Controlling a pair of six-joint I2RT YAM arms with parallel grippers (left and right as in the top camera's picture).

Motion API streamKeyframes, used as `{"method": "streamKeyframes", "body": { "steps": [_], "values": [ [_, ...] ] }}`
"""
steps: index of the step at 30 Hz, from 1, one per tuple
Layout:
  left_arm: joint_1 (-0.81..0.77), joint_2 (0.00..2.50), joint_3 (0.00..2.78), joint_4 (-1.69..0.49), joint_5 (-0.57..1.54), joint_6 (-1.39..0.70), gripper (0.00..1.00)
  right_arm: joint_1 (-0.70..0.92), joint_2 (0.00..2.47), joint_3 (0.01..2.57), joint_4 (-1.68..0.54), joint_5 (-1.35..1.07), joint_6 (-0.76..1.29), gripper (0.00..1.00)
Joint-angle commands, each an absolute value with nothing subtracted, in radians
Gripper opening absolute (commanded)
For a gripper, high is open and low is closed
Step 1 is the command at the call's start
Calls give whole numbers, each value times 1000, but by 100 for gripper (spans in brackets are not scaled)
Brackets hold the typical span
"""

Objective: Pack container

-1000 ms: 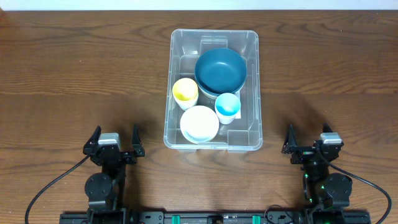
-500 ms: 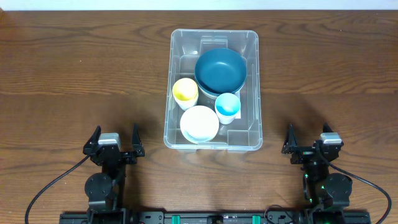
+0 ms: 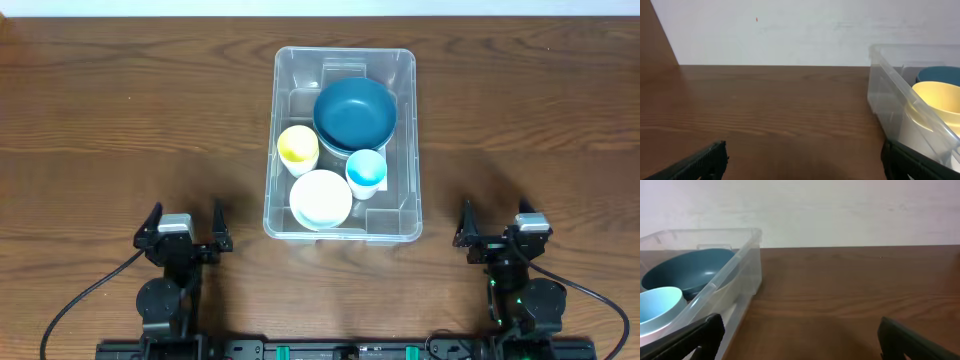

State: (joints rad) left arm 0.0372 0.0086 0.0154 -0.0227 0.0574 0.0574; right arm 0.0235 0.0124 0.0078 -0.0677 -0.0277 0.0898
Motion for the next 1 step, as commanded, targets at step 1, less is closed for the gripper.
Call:
{"method": "streamKeyframes", "body": {
  "steps": [1],
  "values": [
    [32,6,4,-65,71,74,98,17,6,6,-71,-34,73,99]
  ]
}}
